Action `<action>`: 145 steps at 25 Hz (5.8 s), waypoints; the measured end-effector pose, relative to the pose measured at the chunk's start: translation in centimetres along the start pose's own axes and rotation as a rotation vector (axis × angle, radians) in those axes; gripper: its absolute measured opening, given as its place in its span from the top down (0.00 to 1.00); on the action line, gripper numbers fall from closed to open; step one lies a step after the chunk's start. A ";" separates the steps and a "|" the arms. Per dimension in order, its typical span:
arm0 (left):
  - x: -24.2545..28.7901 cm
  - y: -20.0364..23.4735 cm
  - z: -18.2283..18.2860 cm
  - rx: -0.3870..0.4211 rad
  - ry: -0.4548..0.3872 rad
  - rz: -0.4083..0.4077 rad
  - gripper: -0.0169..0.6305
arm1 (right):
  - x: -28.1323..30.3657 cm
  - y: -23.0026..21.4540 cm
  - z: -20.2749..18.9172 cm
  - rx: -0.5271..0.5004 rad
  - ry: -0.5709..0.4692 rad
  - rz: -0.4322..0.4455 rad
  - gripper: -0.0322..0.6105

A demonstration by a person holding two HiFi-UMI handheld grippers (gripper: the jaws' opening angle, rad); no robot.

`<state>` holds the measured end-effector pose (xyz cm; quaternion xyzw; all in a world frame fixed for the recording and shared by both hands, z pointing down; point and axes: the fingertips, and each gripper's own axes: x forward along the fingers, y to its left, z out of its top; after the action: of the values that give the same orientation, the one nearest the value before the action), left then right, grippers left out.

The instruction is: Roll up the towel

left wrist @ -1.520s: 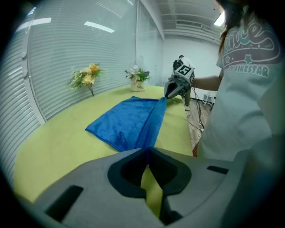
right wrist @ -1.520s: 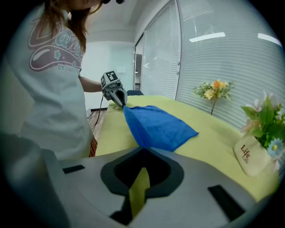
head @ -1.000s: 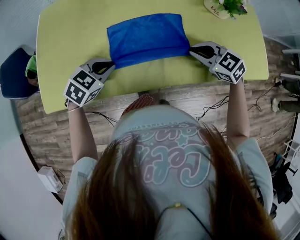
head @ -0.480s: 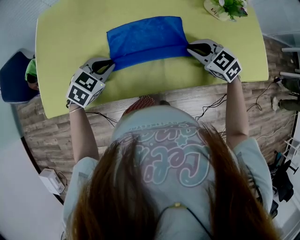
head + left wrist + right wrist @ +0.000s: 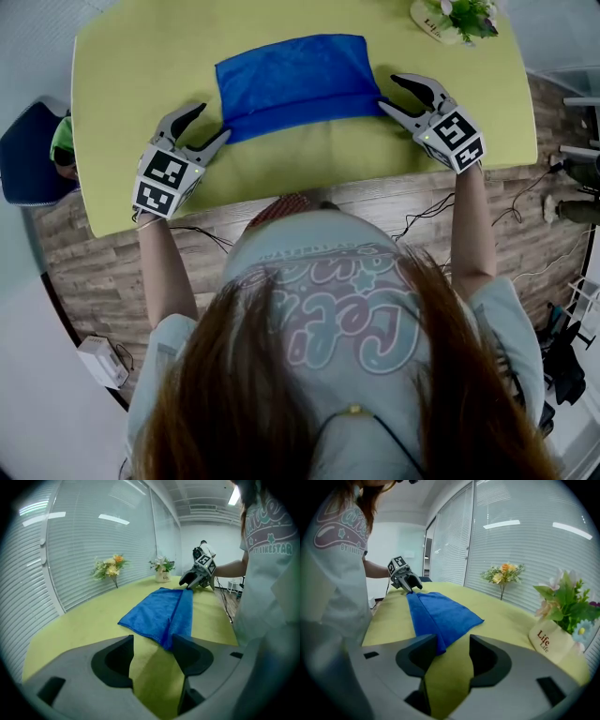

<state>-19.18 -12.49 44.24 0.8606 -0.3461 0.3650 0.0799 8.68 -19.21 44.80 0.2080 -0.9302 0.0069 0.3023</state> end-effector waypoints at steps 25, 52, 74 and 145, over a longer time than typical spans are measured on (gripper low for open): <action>-2.1 3.4 0.8 -0.127 -0.128 0.031 0.62 | -2.0 -1.5 1.5 0.064 -0.074 -0.039 0.60; 6.8 9.5 2.8 -0.135 0.049 -0.014 0.66 | 8.2 -8.8 2.8 0.037 0.105 0.080 0.70; 5.3 8.5 3.7 0.157 -0.030 -0.007 0.93 | 7.4 -8.2 4.5 -0.134 0.013 0.048 0.91; 5.1 6.5 3.9 0.326 -0.003 -0.064 0.93 | 5.8 -6.2 4.8 -0.187 -0.036 0.118 0.91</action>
<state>-18.71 -21.65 44.18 0.8733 -0.2546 0.4123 -0.0496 4.16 -27.73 43.50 0.1238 -0.9427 -0.0658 0.3029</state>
